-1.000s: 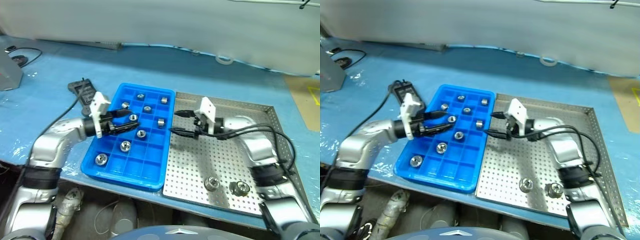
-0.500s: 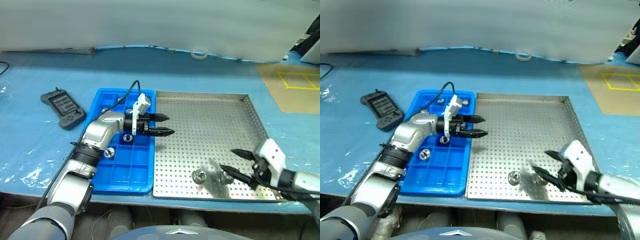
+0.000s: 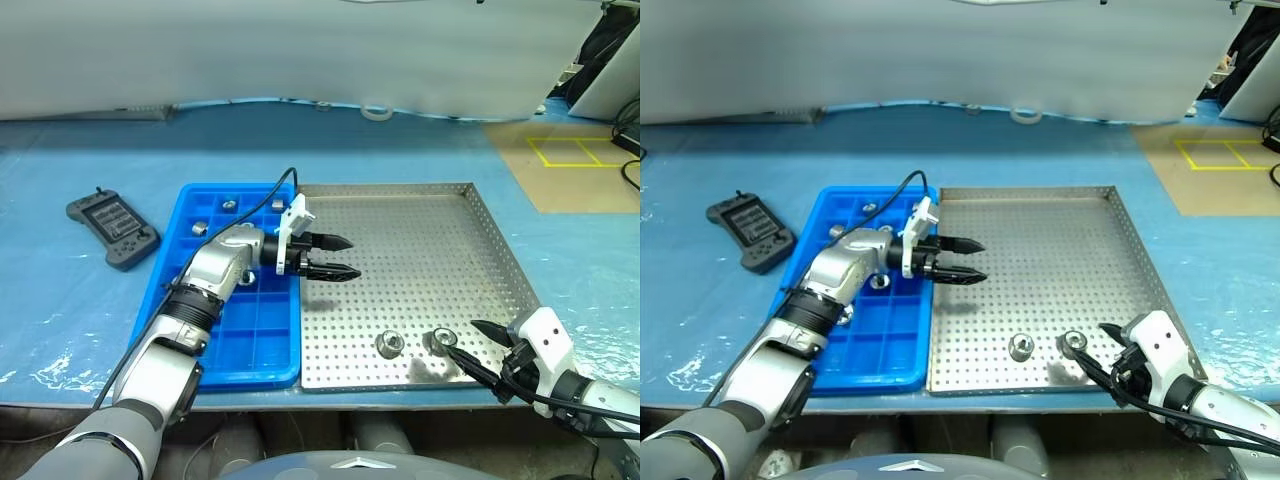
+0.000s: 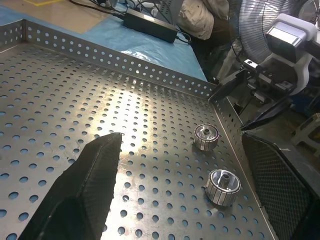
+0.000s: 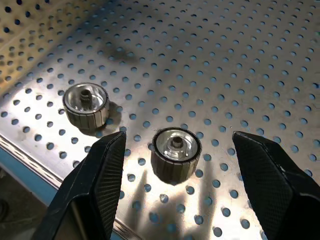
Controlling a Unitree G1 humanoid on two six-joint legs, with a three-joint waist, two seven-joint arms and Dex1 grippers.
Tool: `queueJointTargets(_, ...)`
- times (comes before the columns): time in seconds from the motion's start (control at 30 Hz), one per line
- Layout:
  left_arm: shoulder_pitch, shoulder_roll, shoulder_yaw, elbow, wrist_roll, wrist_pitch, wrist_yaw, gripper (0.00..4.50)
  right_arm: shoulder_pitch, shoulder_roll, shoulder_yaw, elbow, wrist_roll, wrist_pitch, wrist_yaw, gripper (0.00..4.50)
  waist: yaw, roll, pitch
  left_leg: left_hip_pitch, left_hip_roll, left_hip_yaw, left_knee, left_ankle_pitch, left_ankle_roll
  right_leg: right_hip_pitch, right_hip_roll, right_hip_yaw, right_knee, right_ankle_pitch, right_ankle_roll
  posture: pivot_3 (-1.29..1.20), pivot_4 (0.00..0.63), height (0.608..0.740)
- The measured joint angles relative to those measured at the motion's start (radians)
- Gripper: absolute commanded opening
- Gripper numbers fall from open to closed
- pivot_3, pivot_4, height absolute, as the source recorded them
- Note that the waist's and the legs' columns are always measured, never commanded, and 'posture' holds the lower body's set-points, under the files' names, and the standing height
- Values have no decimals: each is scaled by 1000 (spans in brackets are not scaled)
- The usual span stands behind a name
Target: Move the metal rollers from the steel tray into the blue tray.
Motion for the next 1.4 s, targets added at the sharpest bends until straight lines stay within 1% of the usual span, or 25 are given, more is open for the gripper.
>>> queueJointTargets(0.1,16,1,5,5,7,-10,-1,4019,-10,-3,21,36,-14,-34,1,3560,0,3,-2,1,0,0,-1,0,0,2,0,0,-1,0,0,-426,150,740)
queueJointTargets(0.3,71,0,7,-66,12,9,38,4019,-60,-25,54,142,-30,-113,26,3560,3,7,-5,0,1,0,-1,0,0,4,0,-1,-10,-1,2,-388,150,740)
queueJointTargets(0.47,85,-9,7,-123,13,27,84,4019,-94,-31,94,226,-46,-163,45,3560,3,7,-4,-2,-1,0,-1,0,1,3,-2,-1,-13,-1,2,-363,150,740)
queueJointTargets(0.67,120,-27,5,-119,22,6,106,4019,-149,-36,119,296,-54,-188,46,3560,5,8,-4,-3,0,0,-3,0,1,1,-1,-1,-12,-1,2,-347,150,740)
queueJointTargets(0.77,133,-27,5,-105,36,-25,107,4019,-165,-34,130,320,-59,-190,34,3560,5,8,-4,-4,0,0,-3,0,1,1,-1,-2,-12,2,-4,-347,150,740)
queueJointTargets(0.97,141,-36,6,-83,39,-74,98,4019,-187,-17,160,342,-61,-173,7,3560,9,9,-4,-4,-1,0,-3,-1,6,1,-1,-2,-10,3,-6,-347,150,740)
queueJointTargets(1.07,150,-40,7,-93,37,-76,104,4019,-170,-20,160,342,-60,-170,12,3027,12,9,-5,-4,0,0,-4,-1,8,1,-1,-2,-10,3,-6,-392,150,740)
queueJointTargets(1.2,160,-43,8,-101,36,-85,109,4019,-151,-29,158,316,-58,-169,19,1746,12,9,-5,-3,0,0,-5,-2,6,1,-1,-2,-10,3,-6,-464,150,740)
queueJointTargets(1.27,142,-38,11,-77,31,-78,94,4019,-143,-26,158,294,-58,-167,11,1723,8,10,-5,-1,0,0,-4,-2,6,1,-1,-2,-10,3,-6,-488,150,740)
queueJointTargets(1.4,59,-14,39,15,31,-67,64,4019,-139,-4,155,251,-59,-158,-37,1723,-10,10,-4,-2,0,0,-3,-2,5,-1,-1,-2,-10,4,-5,-535,150,740)
